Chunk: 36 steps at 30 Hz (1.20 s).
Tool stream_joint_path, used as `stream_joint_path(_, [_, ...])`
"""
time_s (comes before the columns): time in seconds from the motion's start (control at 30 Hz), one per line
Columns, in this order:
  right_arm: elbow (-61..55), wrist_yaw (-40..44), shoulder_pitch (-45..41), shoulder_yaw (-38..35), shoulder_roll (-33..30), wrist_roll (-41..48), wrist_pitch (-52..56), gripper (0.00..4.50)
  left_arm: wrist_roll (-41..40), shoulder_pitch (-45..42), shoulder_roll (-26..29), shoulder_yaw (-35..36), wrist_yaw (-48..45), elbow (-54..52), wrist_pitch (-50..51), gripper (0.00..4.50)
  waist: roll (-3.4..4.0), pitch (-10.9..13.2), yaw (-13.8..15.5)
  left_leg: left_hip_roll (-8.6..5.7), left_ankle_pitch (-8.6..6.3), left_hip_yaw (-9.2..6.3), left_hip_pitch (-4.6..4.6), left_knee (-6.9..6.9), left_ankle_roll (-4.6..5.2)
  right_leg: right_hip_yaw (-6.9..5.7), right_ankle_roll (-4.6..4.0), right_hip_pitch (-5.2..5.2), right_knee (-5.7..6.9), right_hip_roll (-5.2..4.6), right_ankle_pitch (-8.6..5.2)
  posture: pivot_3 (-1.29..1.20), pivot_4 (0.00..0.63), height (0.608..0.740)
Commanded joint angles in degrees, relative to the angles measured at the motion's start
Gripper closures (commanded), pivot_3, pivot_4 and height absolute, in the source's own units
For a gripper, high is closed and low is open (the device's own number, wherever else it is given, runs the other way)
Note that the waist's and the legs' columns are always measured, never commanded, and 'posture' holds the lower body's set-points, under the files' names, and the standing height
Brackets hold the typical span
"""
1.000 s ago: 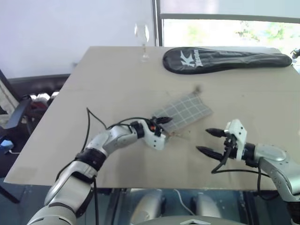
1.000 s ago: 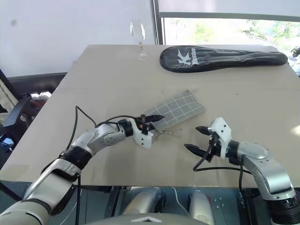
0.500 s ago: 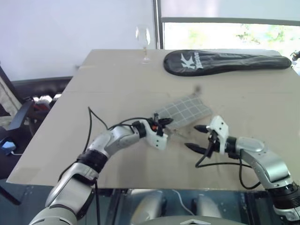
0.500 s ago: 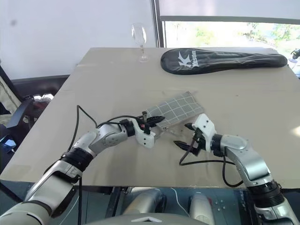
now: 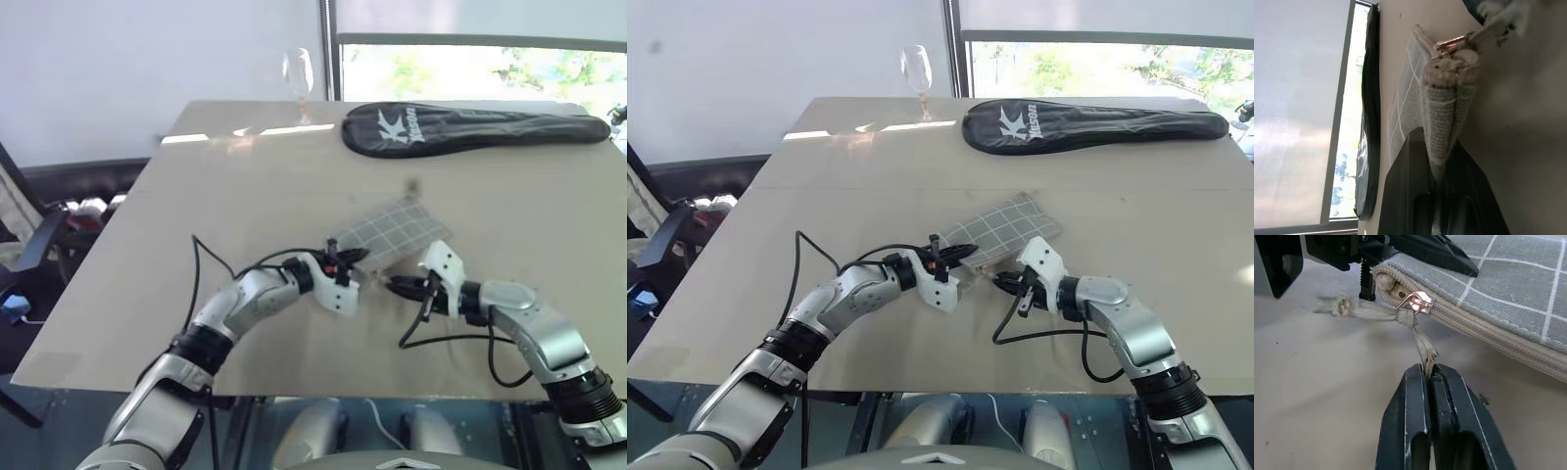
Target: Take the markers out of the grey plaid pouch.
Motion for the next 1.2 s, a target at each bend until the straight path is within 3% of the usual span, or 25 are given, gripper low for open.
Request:
stream_joint_path(0.03, [-0.86,-0.22,-0.28,-0.83,-0.35,-0.38,-0.37,4.41,0.05,1.93,-0.78,-3.27,-1.71,1.12,-0.34,4.5,-0.01,0.02,-0.02,0.0,0.0,0.0,0.0,0.0,0.0,0.0,0.0,0.0,0.0,0.0,0.0,0.0,0.15,0.74])
stream_joint_path(0.17, [0.88,-3.07,0.09,-3.85,-1.64,-2.22,-1.07,4.41,-1.38,1.95,-0.24,-2.15,-2.18,1.01,0.06,4.5,-0.04,0.06,-0.01,0.0,0.0,0.0,-0.01,-0.01,0.0,-0.01,0.0,-0.01,-0.01,-0.01,0.0,0.0,0.15,0.74])
stream_joint_path(0.33, [10.32,-19.28,-2.25,-13.89,-0.14,-7.15,-1.63,4.41,-6.73,3.96,1.2,0.93,-4.93,-2.12,1.95,4.5,-0.17,0.19,-0.39,-0.01,0.06,0.03,-0.04,-0.07,-0.12,0.04,0.0,-0.08,-0.02,-0.01,0.0,0.0,0.15,0.74])
stream_joint_path(0.47, [13.53,-27.55,-3.05,-18.18,1.71,-8.8,0.16,4.41,-9.13,4.37,1.52,2.18,-6.72,-3.87,3.19,4.5,-0.17,0.19,-1.19,0.0,0.12,0.08,-0.45,-0.15,-0.2,0.13,-0.01,-0.58,0.02,-0.01,0.01,0.0,0.15,0.74])
stream_joint_path(0.6, [13.19,-27.87,-2.81,-18.36,2.33,-8.16,-0.6,4.41,-12.59,4.93,0.7,3.12,-8.54,-5.33,5.05,4.5,-0.17,0.19,-1.68,0.0,0.14,0.18,-1.0,-0.05,-0.22,0.25,-0.03,-1.15,0.13,-0.02,0.02,0.0,0.15,0.74])
stream_joint_path(0.7, [9.21,-22.2,-1.46,-15.94,1.92,-5.11,0.76,3.71,-14.18,5.3,0.2,3.06,-9.49,-5.82,6.03,4.5,-0.17,0.19,-1.73,0.0,0.14,0.19,-1.01,-0.05,-0.21,0.26,-0.03,-1.19,0.11,-0.02,0.02,0.0,0.15,0.74])
stream_joint_path(0.87, [-0.44,-11.17,1.97,-11.95,0.24,1.99,5.61,1.27,-15.33,5.34,-0.69,3.22,-10.24,-6.29,7.22,4.5,-0.18,0.21,-2.62,0.04,0.13,0.19,-1.05,-0.07,-0.21,0.28,-0.03,-1.19,0.12,0.0,0.02,0.0,0.15,0.74])
stream_joint_path(1.03, [-7.55,-6.76,2.77,-12.29,1.61,10.32,10.06,1.27,-15.48,4.97,-1.07,3.38,-10.57,-6.09,7.41,4.5,-0.35,0.34,-2.97,0.03,0.13,0.17,-1.08,0.0,-0.19,0.27,-0.03,-1.18,0.12,-0.03,0.02,0.0,0.15,0.74])
stream_joint_path(1.07, [-7.72,-7.08,2.31,-12.74,2.33,11.38,10.5,1.87,-15.49,4.93,-1.11,3.37,-10.6,-6.02,7.38,4.5,-0.38,0.35,-2.97,0.04,0.13,0.17,-1.06,0.0,-0.19,0.27,-0.03,-1.19,0.13,-0.03,0.02,0.0,0.15,0.74])
stream_joint_path(1.13, [-7.93,-6.99,1.85,-12.83,2.58,12.34,11.05,2.55,-15.47,5.02,-1.21,3.39,-10.75,-6.17,7.4,4.5,-0.4,0.37,-2.94,0.04,0.13,0.15,-1.06,0.0,-0.2,0.26,-0.03,-1.19,0.13,-0.03,0.02,0.0,0.15,0.74])
stream_joint_path(1.2, [-7.51,-7.82,1.4,-13.0,2.93,12.39,10.82,3.54,-15.49,5.12,-1.29,3.45,-10.93,-6.38,7.46,4.5,-0.42,0.38,-2.86,0.03,0.13,0.15,-1.07,0.0,-0.2,0.24,-0.03,-1.21,0.13,-0.02,0.02,0.0,0.15,0.74])
